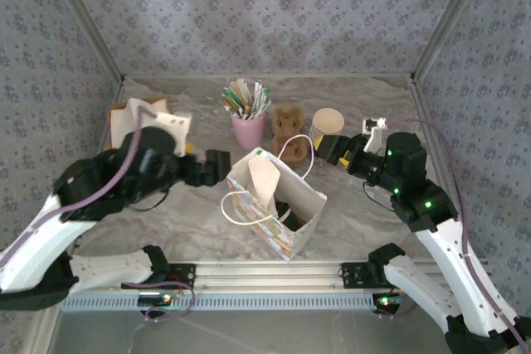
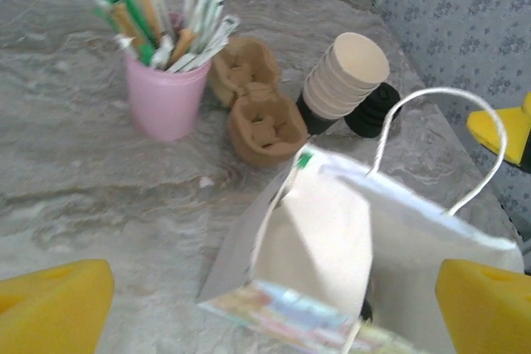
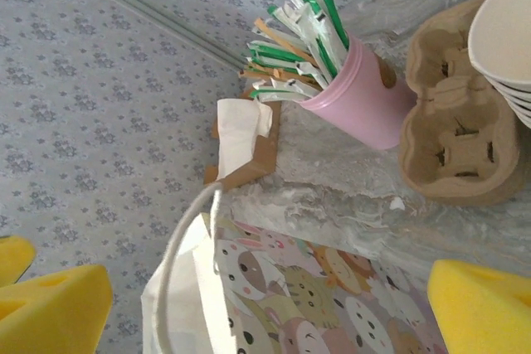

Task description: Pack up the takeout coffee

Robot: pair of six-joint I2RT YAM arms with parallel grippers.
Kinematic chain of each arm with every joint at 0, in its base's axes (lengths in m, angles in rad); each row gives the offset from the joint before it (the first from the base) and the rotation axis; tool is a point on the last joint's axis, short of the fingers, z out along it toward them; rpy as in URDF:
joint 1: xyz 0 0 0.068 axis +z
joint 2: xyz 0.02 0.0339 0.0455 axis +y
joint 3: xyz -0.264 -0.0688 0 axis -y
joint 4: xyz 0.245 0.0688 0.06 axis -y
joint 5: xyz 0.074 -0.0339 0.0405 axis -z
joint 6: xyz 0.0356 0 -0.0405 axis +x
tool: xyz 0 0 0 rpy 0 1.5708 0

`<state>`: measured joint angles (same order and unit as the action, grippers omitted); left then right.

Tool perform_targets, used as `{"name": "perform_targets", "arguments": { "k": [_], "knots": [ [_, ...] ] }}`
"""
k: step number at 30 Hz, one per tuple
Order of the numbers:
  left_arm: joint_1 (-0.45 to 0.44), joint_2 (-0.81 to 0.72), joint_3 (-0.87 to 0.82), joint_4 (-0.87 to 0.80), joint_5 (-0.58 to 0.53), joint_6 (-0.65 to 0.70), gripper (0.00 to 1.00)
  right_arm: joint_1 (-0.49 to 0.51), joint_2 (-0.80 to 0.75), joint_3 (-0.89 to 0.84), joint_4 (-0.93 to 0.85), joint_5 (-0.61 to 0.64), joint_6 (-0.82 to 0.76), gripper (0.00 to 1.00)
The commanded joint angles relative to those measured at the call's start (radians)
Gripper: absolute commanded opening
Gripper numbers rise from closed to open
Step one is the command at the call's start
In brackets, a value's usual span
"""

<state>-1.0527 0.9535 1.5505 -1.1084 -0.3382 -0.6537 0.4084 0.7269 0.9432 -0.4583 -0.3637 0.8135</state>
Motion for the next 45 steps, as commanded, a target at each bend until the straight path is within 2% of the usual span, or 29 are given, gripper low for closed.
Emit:
{"name": "perform_targets", "arguments": {
  "k": [1, 6, 7, 13, 16, 21, 27, 30, 39, 45],
  "knots": [
    [0.012, -0.089, -0.07, -0.088, -0.054, -0.079, 1.0, -0.011, -0.012, -0.025, -0.029, -0.025, -0.026, 1.0],
    [0.025, -0.184, -0.177, -0.194, -0.028, -0.163, 1.0, -0.017, -0.014, -0.05, -0.048, -0.031, -0.035, 1.0],
    [0.025, -0.199, -0.197, -0.212, -0.022, -0.182, 0.97, -0.018, -0.015, -0.058, -0.052, -0.032, -0.036, 1.0],
    [0.03, -0.309, -0.355, -0.27, 0.028, -0.294, 0.69, -0.02, -0.027, -0.124, -0.054, -0.033, -0.033, 1.0],
    [0.031, -0.337, -0.437, -0.242, 0.083, -0.324, 0.59, -0.019, -0.028, -0.164, -0.049, -0.038, -0.026, 1.0],
    [0.038, -0.342, -0.593, -0.106, 0.19, -0.359, 0.52, -0.02, -0.023, -0.226, -0.043, -0.036, -0.018, 0.98],
    [0.061, -0.35, -0.795, 0.141, 0.302, -0.415, 0.38, -0.016, -0.02, -0.312, -0.014, -0.037, 0.003, 0.92],
    [0.07, -0.337, -0.865, 0.246, 0.327, -0.435, 0.33, -0.014, -0.013, -0.343, 0.0, -0.037, 0.007, 0.9],
    [0.135, -0.259, -0.95, 0.491, 0.351, -0.436, 0.27, 0.023, 0.058, -0.385, 0.04, -0.019, -0.004, 0.87],
    [0.185, -0.21, -0.96, 0.595, 0.371, -0.422, 0.26, 0.047, 0.077, -0.386, 0.037, 0.004, -0.01, 0.87]
  ]
}}
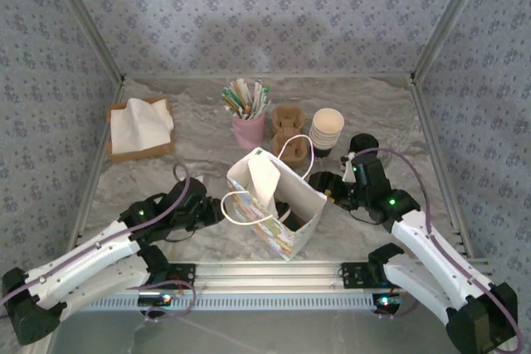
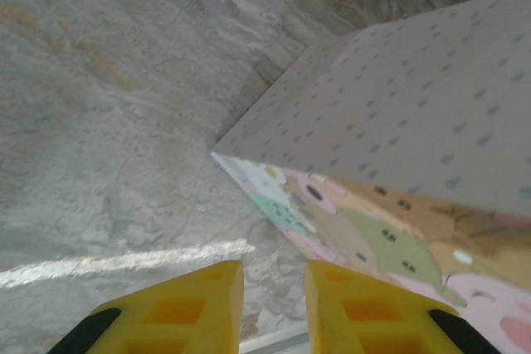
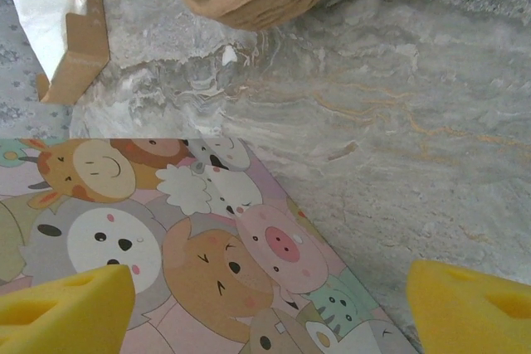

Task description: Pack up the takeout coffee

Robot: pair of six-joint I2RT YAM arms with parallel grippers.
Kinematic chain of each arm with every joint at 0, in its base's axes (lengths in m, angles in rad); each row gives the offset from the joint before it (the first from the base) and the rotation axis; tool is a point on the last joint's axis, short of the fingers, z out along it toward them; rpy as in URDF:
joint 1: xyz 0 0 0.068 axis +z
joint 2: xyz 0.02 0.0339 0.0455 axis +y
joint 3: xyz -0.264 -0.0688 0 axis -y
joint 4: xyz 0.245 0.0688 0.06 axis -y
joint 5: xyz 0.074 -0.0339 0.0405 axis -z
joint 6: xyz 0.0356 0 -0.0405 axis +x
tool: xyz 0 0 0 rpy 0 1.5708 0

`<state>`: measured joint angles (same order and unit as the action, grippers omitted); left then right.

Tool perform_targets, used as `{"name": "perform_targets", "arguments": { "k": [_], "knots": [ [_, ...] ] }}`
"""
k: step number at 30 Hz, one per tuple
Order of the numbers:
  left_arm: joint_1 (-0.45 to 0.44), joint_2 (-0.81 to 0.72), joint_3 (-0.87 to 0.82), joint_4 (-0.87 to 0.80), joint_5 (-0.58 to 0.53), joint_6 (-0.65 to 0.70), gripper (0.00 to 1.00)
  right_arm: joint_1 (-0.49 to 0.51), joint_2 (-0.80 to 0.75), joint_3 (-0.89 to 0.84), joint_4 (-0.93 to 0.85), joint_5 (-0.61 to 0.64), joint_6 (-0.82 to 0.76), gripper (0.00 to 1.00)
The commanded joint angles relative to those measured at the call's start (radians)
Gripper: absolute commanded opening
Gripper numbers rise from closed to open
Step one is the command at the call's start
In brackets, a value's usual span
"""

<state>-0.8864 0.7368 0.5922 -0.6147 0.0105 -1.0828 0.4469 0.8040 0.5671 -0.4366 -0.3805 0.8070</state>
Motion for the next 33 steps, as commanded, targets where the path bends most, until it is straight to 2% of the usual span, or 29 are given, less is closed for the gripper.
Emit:
{"name": "perform_targets", "arguments": {
  "k": [1, 11, 17, 33],
  "knots": [
    [0.028, 0.019, -0.002, 0.12, 0.031, 0.01, 0.26, 0.01, -0.002, -0.015, 0.014, 0.022, -0.005, 0.87],
    [0.053, 0.19, 0.058, 0.272, 0.074, 0.035, 0.25, 0.008, -0.024, -0.041, -0.011, 0.044, -0.004, 0.87],
    [0.098, 0.284, 0.101, 0.348, 0.092, 0.057, 0.25, -0.002, -0.034, -0.053, -0.027, 0.058, -0.003, 0.87],
    [0.122, 0.666, 0.32, 0.588, 0.191, 0.065, 0.23, -0.04, -0.035, -0.106, 0.005, 0.055, 0.008, 0.88]
  ]
}}
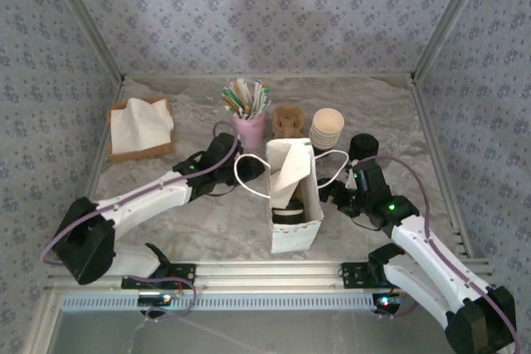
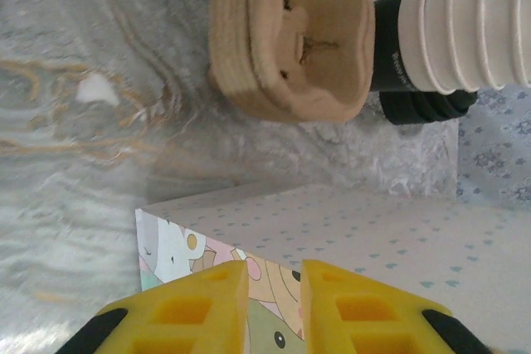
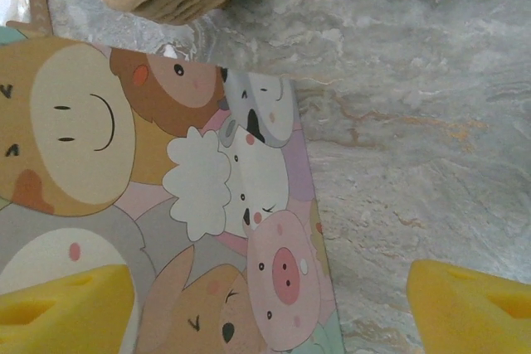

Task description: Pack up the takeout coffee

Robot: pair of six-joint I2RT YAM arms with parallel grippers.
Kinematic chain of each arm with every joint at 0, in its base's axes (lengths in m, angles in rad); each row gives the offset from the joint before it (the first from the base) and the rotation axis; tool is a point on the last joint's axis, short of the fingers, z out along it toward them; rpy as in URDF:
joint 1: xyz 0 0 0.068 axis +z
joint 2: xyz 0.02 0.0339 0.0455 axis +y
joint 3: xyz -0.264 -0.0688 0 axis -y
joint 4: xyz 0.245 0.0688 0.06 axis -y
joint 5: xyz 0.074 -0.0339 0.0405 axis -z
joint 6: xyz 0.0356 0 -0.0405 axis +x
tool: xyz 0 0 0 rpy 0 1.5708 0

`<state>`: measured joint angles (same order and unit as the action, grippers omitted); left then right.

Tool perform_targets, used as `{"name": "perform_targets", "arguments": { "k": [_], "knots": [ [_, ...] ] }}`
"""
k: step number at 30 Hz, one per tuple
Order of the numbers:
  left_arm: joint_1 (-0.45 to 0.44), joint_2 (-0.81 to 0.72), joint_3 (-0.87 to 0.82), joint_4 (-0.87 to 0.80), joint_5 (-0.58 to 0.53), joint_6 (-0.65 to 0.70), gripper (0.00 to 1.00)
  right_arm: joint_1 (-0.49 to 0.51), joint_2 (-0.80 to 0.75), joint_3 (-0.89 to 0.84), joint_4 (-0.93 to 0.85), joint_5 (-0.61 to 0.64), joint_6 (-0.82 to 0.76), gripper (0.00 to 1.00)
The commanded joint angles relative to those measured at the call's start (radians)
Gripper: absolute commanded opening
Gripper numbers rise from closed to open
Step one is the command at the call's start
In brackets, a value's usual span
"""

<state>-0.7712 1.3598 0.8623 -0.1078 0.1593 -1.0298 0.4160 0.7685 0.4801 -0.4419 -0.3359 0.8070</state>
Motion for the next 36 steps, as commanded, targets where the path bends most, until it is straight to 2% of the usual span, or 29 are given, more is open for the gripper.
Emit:
{"name": "perform_targets", "arguments": {
  "k": [1, 6, 10, 12, 18, 21, 22, 23, 27, 30, 31, 34, 36],
  "knots": [
    [0.007, 0.067, 0.061, 0.092, 0.051, 0.009, 0.22, -0.011, 0.002, -0.022, 0.013, 0.009, 0.009, 0.88],
    [0.029, 0.08, 0.086, 0.076, 0.045, 0.021, 0.22, -0.036, -0.009, -0.026, -0.008, 0.005, -0.004, 0.88],
    [0.084, -0.019, 0.048, 0.01, 0.013, 0.044, 0.26, -0.058, -0.066, -0.004, -0.085, 0.055, -0.033, 0.89],
    [0.105, -0.073, 0.04, -0.035, -0.004, 0.061, 0.31, -0.067, -0.095, 0.012, -0.119, 0.082, -0.048, 0.91],
    [0.225, -0.24, -0.005, -0.177, -0.037, 0.124, 0.63, -0.098, -0.164, 0.095, -0.259, 0.224, -0.128, 0.99],
    [0.317, -0.334, -0.027, -0.25, -0.05, 0.177, 0.85, -0.116, -0.212, 0.126, -0.288, 0.303, -0.167, 1.0],
    [0.346, -0.367, -0.026, -0.28, -0.068, 0.207, 0.95, -0.121, -0.229, 0.132, -0.284, 0.329, -0.169, 1.0],
    [0.372, -0.395, -0.024, -0.31, -0.093, 0.239, 1.0, -0.126, -0.249, 0.137, -0.28, 0.361, -0.185, 1.0],
    [0.461, -0.469, -0.024, -0.395, -0.246, 0.375, 0.99, -0.133, -0.313, 0.133, -0.229, 0.498, -0.247, 1.0],
    [0.535, -0.483, -0.06, -0.398, -0.347, 0.453, 1.0, -0.134, -0.353, 0.098, -0.15, 0.587, -0.315, 1.0],
    [0.571, -0.482, -0.082, -0.38, -0.354, 0.47, 1.0, -0.134, -0.368, 0.077, -0.099, 0.619, -0.347, 1.0],
    [0.674, -0.468, -0.166, -0.262, -0.285, 0.504, 1.0, -0.136, -0.42, -0.004, 0.027, 0.696, -0.448, 1.0],
    [0.706, -0.45, -0.202, -0.21, -0.323, 0.535, 1.0, -0.138, -0.446, -0.05, 0.1, 0.741, -0.498, 1.0]
  ]
}}
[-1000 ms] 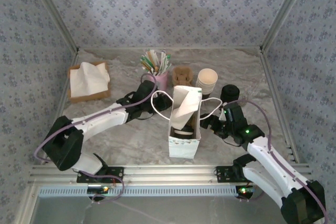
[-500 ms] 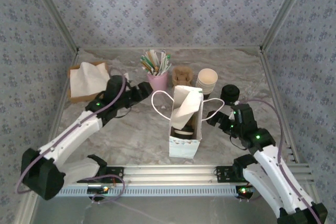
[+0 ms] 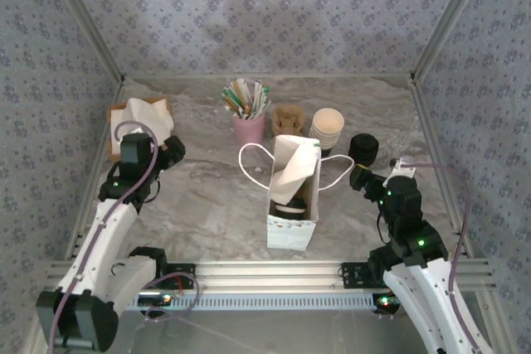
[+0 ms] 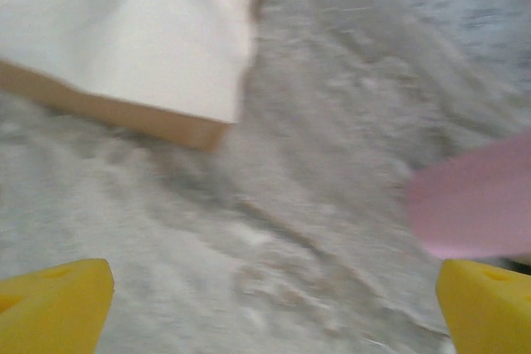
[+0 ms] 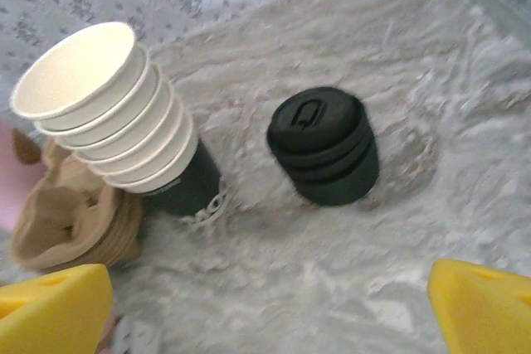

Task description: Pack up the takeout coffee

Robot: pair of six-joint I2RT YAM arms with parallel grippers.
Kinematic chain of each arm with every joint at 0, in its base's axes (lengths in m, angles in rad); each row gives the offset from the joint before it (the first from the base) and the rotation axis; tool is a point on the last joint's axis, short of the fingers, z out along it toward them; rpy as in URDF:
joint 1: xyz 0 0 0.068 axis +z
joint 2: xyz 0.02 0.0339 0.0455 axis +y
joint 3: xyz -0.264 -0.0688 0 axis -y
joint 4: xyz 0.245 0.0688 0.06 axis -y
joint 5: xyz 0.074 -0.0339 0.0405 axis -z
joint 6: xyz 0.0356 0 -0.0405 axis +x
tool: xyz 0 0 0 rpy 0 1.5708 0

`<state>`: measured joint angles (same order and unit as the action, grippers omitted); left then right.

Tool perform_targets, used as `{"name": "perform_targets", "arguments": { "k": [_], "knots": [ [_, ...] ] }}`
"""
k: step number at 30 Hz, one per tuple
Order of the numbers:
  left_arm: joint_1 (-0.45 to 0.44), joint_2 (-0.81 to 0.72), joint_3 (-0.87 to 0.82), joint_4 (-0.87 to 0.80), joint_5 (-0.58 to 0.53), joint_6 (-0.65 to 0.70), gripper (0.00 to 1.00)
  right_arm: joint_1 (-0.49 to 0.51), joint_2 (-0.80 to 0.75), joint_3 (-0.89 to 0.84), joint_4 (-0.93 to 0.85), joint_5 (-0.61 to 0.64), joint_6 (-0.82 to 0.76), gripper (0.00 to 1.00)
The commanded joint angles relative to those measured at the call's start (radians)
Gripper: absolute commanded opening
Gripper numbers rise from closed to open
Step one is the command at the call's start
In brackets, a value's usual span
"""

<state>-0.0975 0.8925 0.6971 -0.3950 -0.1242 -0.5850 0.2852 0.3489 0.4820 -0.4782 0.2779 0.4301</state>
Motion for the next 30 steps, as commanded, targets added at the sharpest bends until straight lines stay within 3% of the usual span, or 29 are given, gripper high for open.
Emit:
{"name": "perform_targets", "arguments": {
  "k": [1, 9, 13, 18, 23, 30],
  "knots": [
    [0.047, 0.027, -0.056, 0.124, -0.045, 0.119, 1.0, -0.007, -0.037, -0.077, 0.17, 0.161, -0.15, 1.0],
    [0.109, 0.022, -0.184, 0.34, -0.112, 0.363, 1.0, -0.076, -0.041, -0.292, 0.435, 0.27, -0.243, 1.0],
    [0.156, 0.082, -0.286, 0.535, -0.026, 0.411, 1.0, -0.166, -0.014, -0.402, 0.591, 0.228, -0.223, 1.0],
    [0.171, 0.222, -0.282, 0.656, 0.008, 0.411, 1.0, -0.288, 0.081, -0.457, 0.736, 0.141, -0.179, 1.0],
    [0.17, 0.384, -0.299, 0.888, 0.037, 0.412, 1.0, -0.352, 0.266, -0.442, 0.894, 0.087, -0.182, 1.0],
    [0.163, 0.458, -0.29, 1.019, 0.014, 0.432, 0.99, -0.341, 0.662, -0.326, 1.109, 0.02, -0.239, 1.0]
  ]
}}
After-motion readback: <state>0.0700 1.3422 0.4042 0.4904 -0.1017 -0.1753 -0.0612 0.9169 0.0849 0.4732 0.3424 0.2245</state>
